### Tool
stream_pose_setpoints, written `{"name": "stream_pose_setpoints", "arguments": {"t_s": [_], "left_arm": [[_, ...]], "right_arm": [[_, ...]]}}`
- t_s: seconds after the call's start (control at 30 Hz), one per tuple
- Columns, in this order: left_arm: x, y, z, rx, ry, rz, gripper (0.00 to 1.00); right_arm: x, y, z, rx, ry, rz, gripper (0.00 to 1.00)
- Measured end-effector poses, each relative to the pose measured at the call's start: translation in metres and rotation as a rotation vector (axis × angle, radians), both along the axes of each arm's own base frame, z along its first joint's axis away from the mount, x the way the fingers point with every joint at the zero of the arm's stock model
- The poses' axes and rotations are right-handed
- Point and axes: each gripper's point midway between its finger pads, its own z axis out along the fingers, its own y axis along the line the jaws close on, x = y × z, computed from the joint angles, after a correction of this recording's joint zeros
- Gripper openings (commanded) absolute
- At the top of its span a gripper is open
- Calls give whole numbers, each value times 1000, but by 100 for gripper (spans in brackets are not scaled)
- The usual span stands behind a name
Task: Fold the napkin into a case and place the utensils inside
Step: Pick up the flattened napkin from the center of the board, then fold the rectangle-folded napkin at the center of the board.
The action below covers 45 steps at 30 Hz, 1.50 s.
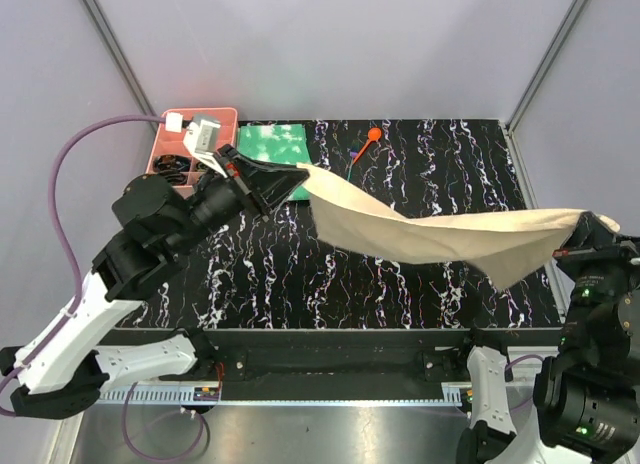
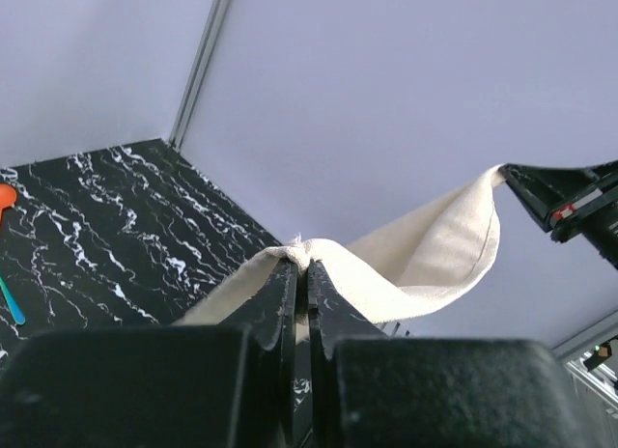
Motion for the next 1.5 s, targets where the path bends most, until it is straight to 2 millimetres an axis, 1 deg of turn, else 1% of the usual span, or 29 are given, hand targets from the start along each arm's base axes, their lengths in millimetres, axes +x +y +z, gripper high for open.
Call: {"name": "stream_pose_setpoints", "arguments": {"t_s": [0.03, 0.1, 0.17, 0.23, 0.3, 0.33, 0.4, 0.47, 0.53, 0.6, 0.63, 0.7, 0.77, 0.83, 0.9, 0.93, 1.0, 1.1, 1.17, 1.27, 1.33, 1.4, 1.43, 1.47, 1.5], "left_arm": [[-3, 4, 4, -10, -7, 1, 0], [-2, 6, 6, -15, -8, 17, 0], [9, 4, 0, 4, 21, 59, 0], [26, -1, -11, 36, 65, 113, 0], [54, -11, -28, 82, 121, 180, 0], [69, -15, -36, 99, 149, 212, 0], [103, -23, -63, 149, 215, 271, 0], [147, -33, -104, 217, 303, 331, 0], [182, -41, -139, 270, 365, 367, 0], [213, -51, -179, 327, 424, 386, 0], [225, -55, -196, 349, 451, 394, 0], [250, -61, -227, 377, 488, 407, 0], [269, -65, -252, 394, 519, 411, 0], [289, -68, -269, 393, 534, 413, 0], [308, -71, -282, 381, 539, 414, 0], [315, -72, -288, 379, 543, 412, 0], [326, -76, -297, 374, 546, 408, 0], [336, -78, -310, 373, 555, 406, 0], [337, -78, -316, 378, 563, 406, 0], [336, -77, -316, 380, 566, 405, 0], [333, -75, -318, 387, 573, 404, 0], [324, -69, -323, 404, 592, 404, 0], [315, -65, -328, 419, 612, 399, 0], [308, -62, -331, 429, 630, 392, 0], [297, -58, -335, 438, 649, 383, 0]], "right_arm": [[-5, 2, 2, -4, -12, 0, 0], [-5, 1, -2, 0, -2, -3, 0], [5, -4, -13, 14, 37, -11, 0], [22, -14, -27, 32, 96, -29, 0], [49, -27, -43, 52, 162, -41, 0], [66, -34, -53, 62, 196, -46, 0], [99, -47, -75, 86, 267, -49, 0], [141, -63, -104, 112, 344, -44, 0], [181, -74, -136, 138, 419, -24, 0], [222, -85, -176, 173, 508, 1, 0], [238, -88, -191, 186, 537, 13, 0], [272, -96, -228, 216, 601, 41, 0], [301, -100, -268, 252, 666, 74, 0], [328, -104, -306, 286, 732, 110, 0], [343, -106, -323, 297, 757, 129, 0], [351, -107, -332, 305, 772, 144, 0], [368, -110, -344, 311, 781, 166, 0], [379, -109, -353, 322, 782, 195, 0], [380, -106, -355, 332, 785, 208, 0], [376, -102, -356, 355, 789, 216, 0], [363, -96, -361, 386, 807, 209, 0], [343, -87, -365, 420, 827, 199, 0], [324, -80, -368, 447, 843, 190, 0], [312, -75, -369, 465, 854, 185, 0], [294, -67, -368, 489, 858, 180, 0]]}}
